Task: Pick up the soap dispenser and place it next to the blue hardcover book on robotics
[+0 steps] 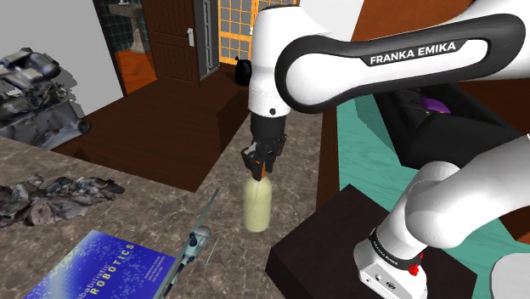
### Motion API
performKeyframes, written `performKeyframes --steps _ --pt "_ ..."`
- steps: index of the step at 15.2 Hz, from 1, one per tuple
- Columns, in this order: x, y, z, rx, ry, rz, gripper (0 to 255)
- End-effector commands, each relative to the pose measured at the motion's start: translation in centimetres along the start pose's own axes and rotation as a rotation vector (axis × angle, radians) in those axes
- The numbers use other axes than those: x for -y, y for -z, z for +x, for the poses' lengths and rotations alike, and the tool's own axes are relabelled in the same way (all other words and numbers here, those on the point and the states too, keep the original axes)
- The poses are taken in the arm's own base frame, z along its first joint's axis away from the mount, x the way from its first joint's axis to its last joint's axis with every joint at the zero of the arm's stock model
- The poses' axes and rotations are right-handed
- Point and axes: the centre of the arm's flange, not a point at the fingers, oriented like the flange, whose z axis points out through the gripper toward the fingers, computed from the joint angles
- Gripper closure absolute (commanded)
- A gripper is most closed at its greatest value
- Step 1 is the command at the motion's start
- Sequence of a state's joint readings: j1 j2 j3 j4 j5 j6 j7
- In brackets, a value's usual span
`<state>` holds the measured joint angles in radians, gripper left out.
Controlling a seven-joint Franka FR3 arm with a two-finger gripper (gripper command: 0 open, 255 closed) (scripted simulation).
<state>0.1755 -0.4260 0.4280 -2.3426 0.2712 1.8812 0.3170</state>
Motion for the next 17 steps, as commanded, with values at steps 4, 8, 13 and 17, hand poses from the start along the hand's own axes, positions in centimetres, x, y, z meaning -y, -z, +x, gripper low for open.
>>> performKeyframes --steps 4,8,13,17 --pt "2.3 -2.9 5.8 0.0 0.0 0.002 255" --pt "4.0 -5.1 10.2 0.0 0.0 0.002 255" --pt "6.1 -7.8 15.9 0.0 0.0 0.002 255" --pt "7.8 -10.0 20.4 0.0 0.0 0.002 255"
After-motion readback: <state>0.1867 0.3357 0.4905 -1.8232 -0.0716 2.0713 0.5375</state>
